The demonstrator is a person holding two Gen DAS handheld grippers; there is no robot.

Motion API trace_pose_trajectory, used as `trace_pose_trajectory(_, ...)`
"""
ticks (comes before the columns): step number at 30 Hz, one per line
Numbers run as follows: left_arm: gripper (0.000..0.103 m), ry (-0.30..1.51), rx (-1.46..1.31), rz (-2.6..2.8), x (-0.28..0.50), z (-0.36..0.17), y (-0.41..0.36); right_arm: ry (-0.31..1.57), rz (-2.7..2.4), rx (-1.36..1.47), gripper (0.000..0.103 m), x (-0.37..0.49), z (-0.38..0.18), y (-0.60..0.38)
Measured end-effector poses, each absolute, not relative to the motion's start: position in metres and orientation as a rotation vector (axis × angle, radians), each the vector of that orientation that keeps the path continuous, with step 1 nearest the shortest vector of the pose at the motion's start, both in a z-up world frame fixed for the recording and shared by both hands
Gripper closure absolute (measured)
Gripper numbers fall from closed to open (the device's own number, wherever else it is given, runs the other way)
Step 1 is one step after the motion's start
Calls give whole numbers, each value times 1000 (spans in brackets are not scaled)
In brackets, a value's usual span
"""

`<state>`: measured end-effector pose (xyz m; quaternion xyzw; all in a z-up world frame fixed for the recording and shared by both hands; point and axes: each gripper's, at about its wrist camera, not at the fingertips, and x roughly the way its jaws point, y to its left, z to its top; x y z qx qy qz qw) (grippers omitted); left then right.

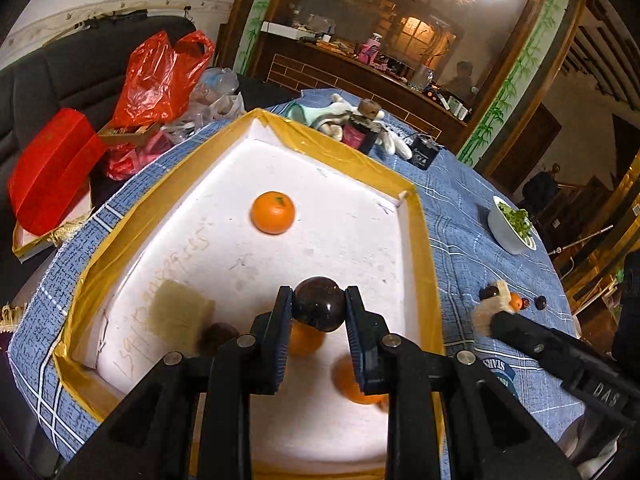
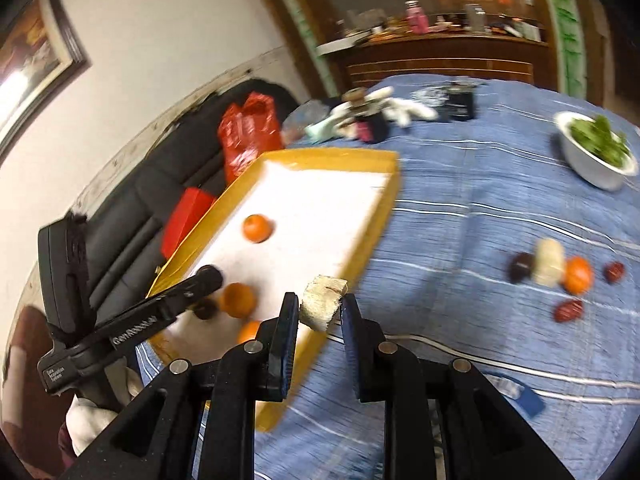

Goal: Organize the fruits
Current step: 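Carry the plum and chunk over the white tray and open both tools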

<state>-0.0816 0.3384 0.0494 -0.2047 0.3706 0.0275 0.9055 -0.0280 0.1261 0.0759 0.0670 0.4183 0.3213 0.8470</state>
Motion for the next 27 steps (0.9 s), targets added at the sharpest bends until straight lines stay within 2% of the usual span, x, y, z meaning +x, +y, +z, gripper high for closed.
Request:
trace_pose_trajectory(12,77,799,-477,54,-80,32,360,973,674,-9,78,1,42,209)
trace_pose_trajectory(14,72,801,-486,43,-81,32,359,978,663,-2,76,7,39,212)
trace_pose_trajectory(16,52,794,-491,41,-83,34,359,982,655,18,56,11,40,211)
trace_pose_trajectory(17,51,783,-494,42,-84,37,359,977,655,30,49,13,41,211)
trace_pose_trajectory(27,33,724,-495,56,-100,65,352,913,603,130,46,6,66,155)
